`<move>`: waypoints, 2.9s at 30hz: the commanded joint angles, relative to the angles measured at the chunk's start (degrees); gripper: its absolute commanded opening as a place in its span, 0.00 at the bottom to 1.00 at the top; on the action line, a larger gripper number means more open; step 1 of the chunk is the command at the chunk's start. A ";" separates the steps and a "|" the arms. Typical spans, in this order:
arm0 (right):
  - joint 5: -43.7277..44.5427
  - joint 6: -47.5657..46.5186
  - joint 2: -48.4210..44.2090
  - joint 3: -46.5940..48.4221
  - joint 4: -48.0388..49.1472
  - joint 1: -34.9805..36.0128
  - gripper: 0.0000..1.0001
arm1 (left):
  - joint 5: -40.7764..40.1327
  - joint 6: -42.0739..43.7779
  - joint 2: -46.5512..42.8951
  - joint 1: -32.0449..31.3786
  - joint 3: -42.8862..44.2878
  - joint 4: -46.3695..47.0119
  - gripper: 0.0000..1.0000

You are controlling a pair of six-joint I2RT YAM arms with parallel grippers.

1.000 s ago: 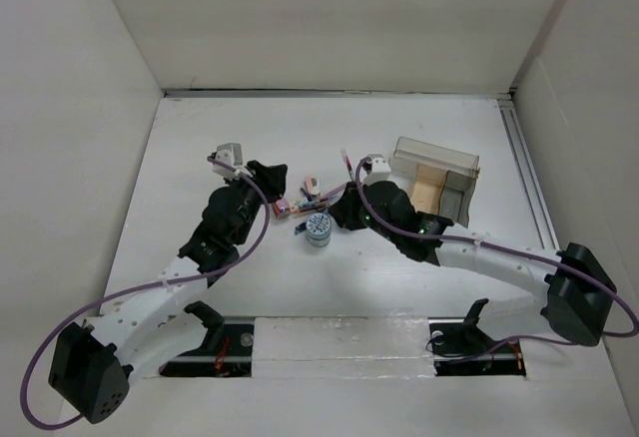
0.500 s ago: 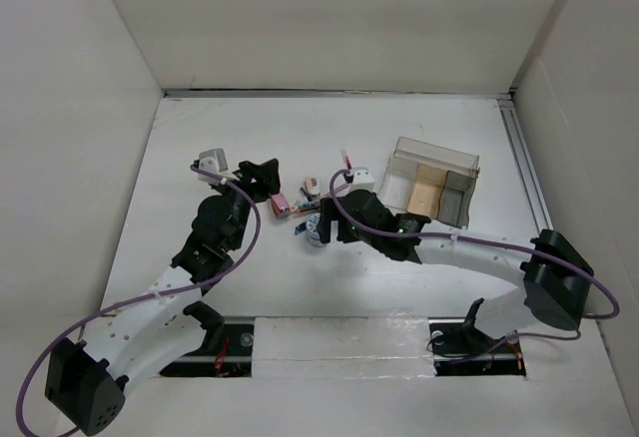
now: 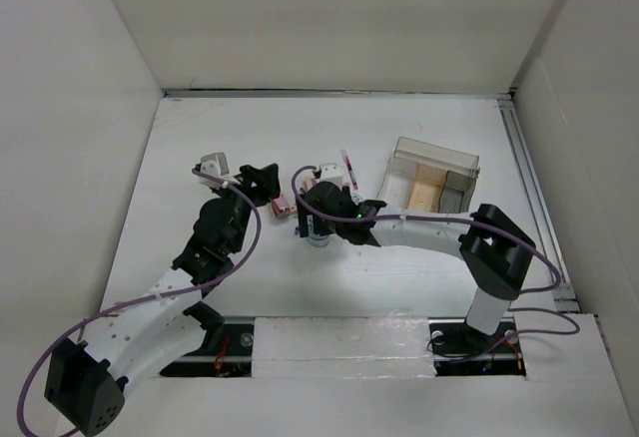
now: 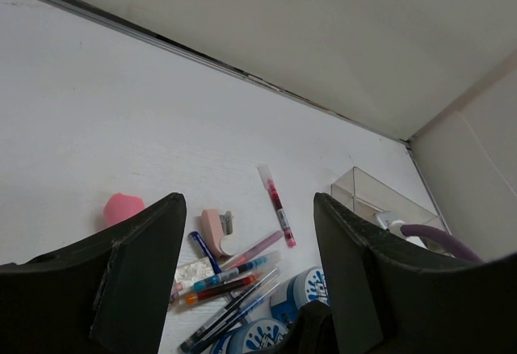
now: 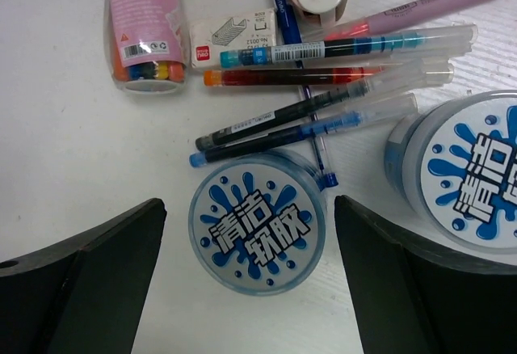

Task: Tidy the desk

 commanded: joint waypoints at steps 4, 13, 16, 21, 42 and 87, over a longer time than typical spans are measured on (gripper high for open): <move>1.79 0.06 3.33 3.26 -1.10 0.53 0.82 | -1.32 -0.57 -1.29 -0.26 0.03 1.47 0.60; 1.27 2.78 2.63 2.83 -1.37 0.53 0.53 | -0.97 -0.66 -3.75 -0.26 -1.64 2.87 0.60; -0.57 3.31 0.36 1.86 0.73 0.53 0.48 | -2.11 -0.57 -3.31 -0.26 -0.95 1.83 0.60; 0.38 2.96 -8.78 1.77 3.28 0.53 0.45 | -2.11 -0.57 -3.40 -0.26 -0.59 1.30 0.60; 15.07 10.26 -26.12 -7.02 7.95 -30.22 0.46 | -0.44 -1.36 -6.56 -1.92 -1.03 1.21 0.60; 7.33 7.18 -12.85 -8.34 5.58 -11.86 0.58 | -0.71 -1.45 -6.21 -1.93 -1.03 1.47 0.60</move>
